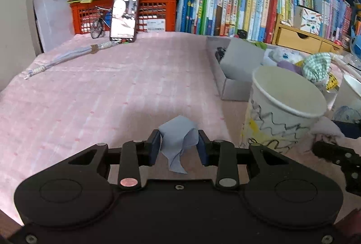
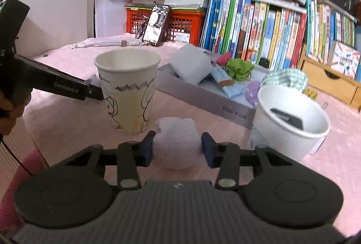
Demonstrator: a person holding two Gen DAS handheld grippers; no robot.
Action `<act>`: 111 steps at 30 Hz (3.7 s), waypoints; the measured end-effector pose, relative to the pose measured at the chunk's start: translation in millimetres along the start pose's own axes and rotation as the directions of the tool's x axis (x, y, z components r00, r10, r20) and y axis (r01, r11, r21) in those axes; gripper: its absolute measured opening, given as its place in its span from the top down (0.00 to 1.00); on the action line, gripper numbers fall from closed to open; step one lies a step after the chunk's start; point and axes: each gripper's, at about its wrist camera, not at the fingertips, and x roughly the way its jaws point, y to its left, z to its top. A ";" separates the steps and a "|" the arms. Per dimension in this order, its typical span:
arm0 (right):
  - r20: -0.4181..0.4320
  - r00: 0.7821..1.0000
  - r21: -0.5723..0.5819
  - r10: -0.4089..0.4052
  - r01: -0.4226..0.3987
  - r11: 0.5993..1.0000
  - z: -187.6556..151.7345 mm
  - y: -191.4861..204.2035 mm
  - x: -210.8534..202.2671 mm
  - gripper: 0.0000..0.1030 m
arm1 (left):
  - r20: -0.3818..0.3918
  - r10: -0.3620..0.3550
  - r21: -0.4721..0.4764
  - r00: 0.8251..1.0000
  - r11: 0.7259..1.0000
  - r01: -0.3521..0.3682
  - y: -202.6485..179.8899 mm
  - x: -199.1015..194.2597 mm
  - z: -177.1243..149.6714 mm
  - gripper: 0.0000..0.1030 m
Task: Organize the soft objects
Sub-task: 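Carry the blue tissue and pink cloth back over the tray with both grippers, then lower the blue tissue into the tray with the left gripper while the right gripper lowers the pink cloth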
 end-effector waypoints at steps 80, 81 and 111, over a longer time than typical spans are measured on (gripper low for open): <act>0.074 0.981 0.192 -0.179 0.162 0.968 101.7 -133.5 -1.7 0.53 | -0.019 -0.271 0.208 0.962 0.940 0.269 -150.5 34.6 193.9 0.68; 0.066 0.982 0.194 -0.177 0.162 0.968 103.2 -135.9 1.5 0.53 | -0.030 -0.270 0.204 0.962 0.941 0.270 -151.8 38.2 195.6 0.68; -0.222 0.974 0.427 -0.040 0.134 0.895 118.3 -220.6 111.1 0.53 | -0.274 -0.162 0.146 0.948 0.967 0.207 -186.4 154.2 230.6 0.68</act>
